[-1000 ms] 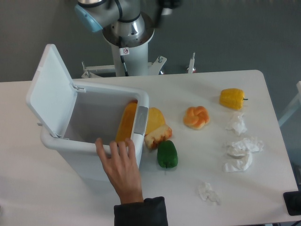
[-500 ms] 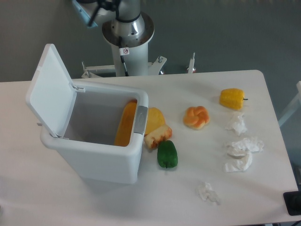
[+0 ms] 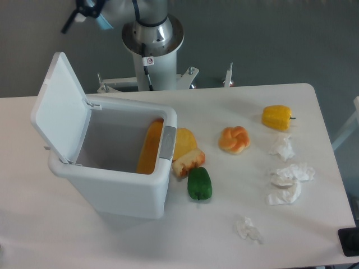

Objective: Close the trash can
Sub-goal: 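Lower the open gripper toward the raised lid's top edge, then push the lid with the gripper fingers, tilting it toward closed, then press the lid down with the gripper until it shuts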

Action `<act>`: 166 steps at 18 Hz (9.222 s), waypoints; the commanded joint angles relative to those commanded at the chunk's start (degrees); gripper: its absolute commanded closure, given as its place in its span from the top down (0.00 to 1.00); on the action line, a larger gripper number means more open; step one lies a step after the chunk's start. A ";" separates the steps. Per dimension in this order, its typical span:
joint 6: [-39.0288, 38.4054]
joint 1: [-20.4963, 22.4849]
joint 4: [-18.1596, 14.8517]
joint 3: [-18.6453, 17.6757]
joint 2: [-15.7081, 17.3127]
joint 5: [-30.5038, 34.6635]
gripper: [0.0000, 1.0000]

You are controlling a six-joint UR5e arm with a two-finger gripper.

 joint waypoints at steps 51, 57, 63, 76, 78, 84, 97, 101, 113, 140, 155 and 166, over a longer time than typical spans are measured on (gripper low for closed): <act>0.70 -9.67 0.44 -1.32 -8.00 1.76 1.00; 0.79 -9.59 0.53 -1.58 -8.00 4.83 1.00; 1.67 -9.06 0.70 -1.49 -8.00 6.68 1.00; 3.34 -5.02 0.70 -1.85 -7.82 20.99 1.00; 3.86 -4.75 0.70 -1.85 -7.82 21.62 1.00; 7.37 -4.31 0.79 -1.85 -8.17 22.59 1.00; 8.17 -4.22 0.88 -1.93 -8.61 25.13 1.00; 8.17 -4.22 0.88 -1.84 -8.70 25.22 1.00; 8.17 -4.14 0.88 -1.93 -8.61 25.22 1.00; 17.84 -1.15 0.97 -2.37 -10.55 32.61 1.00; 18.64 -0.80 0.79 -2.64 -12.22 32.61 1.00; 13.73 -0.71 0.79 -4.48 -12.22 31.99 1.00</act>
